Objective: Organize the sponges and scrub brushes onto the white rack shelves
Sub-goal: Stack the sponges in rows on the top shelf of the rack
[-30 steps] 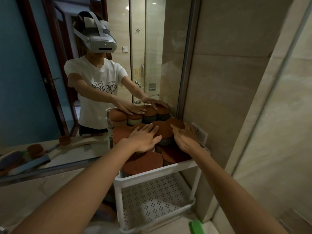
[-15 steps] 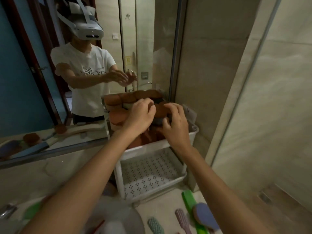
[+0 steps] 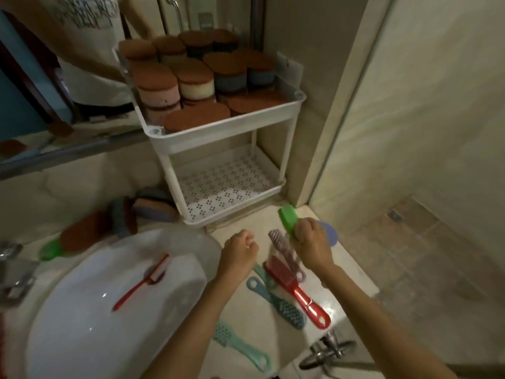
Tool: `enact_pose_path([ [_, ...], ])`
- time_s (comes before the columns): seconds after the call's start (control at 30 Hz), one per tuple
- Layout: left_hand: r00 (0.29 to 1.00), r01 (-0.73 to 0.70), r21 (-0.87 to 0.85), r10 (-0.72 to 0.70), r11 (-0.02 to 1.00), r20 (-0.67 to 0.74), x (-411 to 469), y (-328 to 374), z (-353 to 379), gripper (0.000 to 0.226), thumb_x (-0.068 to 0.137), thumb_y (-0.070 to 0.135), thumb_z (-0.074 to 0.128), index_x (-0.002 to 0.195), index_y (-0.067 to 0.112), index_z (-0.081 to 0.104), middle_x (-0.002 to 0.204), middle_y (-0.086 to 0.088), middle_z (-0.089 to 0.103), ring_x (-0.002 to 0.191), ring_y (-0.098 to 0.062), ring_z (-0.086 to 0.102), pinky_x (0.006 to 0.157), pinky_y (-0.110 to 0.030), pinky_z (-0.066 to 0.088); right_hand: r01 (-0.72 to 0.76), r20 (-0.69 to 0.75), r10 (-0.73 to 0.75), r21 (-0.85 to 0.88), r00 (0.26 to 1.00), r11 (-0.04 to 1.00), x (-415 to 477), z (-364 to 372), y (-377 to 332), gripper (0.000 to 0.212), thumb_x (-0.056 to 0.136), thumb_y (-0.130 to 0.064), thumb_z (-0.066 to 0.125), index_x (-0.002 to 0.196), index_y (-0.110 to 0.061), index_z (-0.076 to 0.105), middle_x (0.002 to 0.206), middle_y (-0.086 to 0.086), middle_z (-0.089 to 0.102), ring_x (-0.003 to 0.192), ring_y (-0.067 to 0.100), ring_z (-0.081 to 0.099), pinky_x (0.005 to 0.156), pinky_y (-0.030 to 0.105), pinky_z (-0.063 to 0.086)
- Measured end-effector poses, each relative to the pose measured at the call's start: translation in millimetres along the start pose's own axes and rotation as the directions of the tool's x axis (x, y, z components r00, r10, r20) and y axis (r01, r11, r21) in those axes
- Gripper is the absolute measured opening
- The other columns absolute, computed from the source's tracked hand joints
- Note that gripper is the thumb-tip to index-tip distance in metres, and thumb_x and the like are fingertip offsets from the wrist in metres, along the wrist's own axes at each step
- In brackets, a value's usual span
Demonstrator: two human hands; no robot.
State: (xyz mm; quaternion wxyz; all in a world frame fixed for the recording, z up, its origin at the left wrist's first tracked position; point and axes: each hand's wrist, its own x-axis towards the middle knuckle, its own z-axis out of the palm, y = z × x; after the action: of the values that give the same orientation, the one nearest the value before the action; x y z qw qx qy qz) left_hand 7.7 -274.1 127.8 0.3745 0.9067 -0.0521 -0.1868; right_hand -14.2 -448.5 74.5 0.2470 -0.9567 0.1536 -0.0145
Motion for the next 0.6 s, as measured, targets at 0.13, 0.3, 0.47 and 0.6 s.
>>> enact_pose_path([
  [0.13, 0.994, 0.062, 0.090, -0.070, 0.994, 0.088, -0.1, -14.0, 22.0, 0.033, 0.093, 0.014, 0.044, 0.123, 0.006, 0.054, 0.128, -0.014, 0.059, 0.120, -0.027, 0.053, 0.097, -0.030, 0.041, -0.097, 0.138, 0.139, -0.274, 0.981, 0.957, 14.5, 4.7, 30.3, 0.071, 0.088, -0.022, 0.056, 0.147, -0.016, 0.017, 0.154, 0.012, 0.014, 0.144, 0.034, 0.010, 0.113, 0.048, 0.020],
  [0.3, 0.989, 0.082, 0.103, -0.094, 0.991, 0.115, 1.1, -12.7, 32.0, 0.034, 0.094, 0.014, 0.043, 0.125, 0.006, 0.053, 0.130, -0.014, 0.058, 0.122, -0.027, 0.052, 0.098, -0.030, 0.041, -0.087, 0.203, 0.169, -0.360, 0.964, 0.929, 33.5, 5.5, 37.2, 0.080, 0.087, -0.016, 0.055, 0.149, -0.018, 0.006, 0.154, 0.012, 0.015, 0.145, 0.032, 0.007, 0.116, 0.049, 0.010],
  [0.47, 0.989, 0.115, 0.074, -0.121, 0.991, 0.080, 2.7, -19.4, 26.9, 0.032, 0.092, 0.015, 0.045, 0.122, 0.006, 0.056, 0.126, -0.014, 0.060, 0.119, -0.028, 0.054, 0.095, -0.030, 0.042, 0.027, 0.007, -0.026, -0.372, 1.000, 0.928, 28.4, -0.2, 27.7, 0.070, 0.085, -0.023, 0.058, 0.144, -0.014, 0.023, 0.138, 0.017, 0.036, 0.131, 0.034, 0.029, 0.111, 0.045, 0.020],
  [0.6, 0.988, 0.151, -0.090, -0.149, 0.984, 0.024, -2.3, -27.6, 13.5, 0.030, 0.092, 0.017, 0.050, 0.119, 0.007, 0.056, 0.121, -0.011, 0.062, 0.113, -0.026, 0.057, 0.092, -0.029, 0.044, 0.192, -0.021, -0.195, -0.079, 0.981, 0.978, 6.8, -5.7, -21.1, 0.073, 0.075, -0.029, 0.070, 0.136, -0.010, 0.034, 0.130, 0.014, 0.046, 0.119, 0.032, 0.045, 0.103, 0.042, 0.038],
])
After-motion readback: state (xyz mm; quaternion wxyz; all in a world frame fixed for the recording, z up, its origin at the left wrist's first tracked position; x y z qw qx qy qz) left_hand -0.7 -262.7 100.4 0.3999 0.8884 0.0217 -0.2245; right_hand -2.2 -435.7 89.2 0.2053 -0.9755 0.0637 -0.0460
